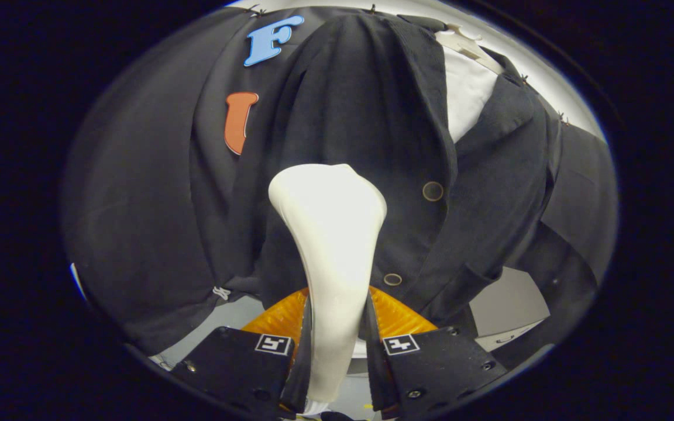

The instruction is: Iron the clothes twice with a garment steamer, once on the left side and once on the right side.

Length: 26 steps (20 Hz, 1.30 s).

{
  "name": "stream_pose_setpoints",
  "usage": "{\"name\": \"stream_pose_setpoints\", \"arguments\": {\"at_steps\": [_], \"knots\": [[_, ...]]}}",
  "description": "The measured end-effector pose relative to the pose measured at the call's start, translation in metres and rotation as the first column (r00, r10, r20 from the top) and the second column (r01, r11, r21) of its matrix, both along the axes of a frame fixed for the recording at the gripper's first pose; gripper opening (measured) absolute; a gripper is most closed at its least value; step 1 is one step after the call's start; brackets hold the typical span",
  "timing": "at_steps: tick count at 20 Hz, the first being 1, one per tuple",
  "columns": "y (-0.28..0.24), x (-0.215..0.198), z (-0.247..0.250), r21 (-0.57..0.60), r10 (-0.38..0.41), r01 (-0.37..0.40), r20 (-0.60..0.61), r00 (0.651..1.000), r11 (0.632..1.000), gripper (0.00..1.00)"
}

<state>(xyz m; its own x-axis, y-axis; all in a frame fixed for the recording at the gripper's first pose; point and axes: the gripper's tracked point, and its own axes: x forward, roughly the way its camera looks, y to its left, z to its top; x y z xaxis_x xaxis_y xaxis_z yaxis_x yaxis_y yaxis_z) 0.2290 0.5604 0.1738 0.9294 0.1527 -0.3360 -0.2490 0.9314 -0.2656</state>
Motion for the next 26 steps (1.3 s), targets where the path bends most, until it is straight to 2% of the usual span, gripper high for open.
{"name": "stream_pose_setpoints", "arguments": {"at_steps": [5,15,22,26], "knots": [[0.004,0.012,-0.029,-0.014,-0.007,0.006,-0.055,0.998,1.000,0.43],[0.002,0.008,-0.100,-0.044,-0.022,0.016,-0.155,0.988,0.999,0.44],[-0.002,0.001,-0.159,-0.039,-0.032,0.022,-0.275,0.961,0.999,0.44],[-0.006,0.002,-0.183,-0.065,-0.044,0.025,-0.305,0.951,0.998,0.43]]}}
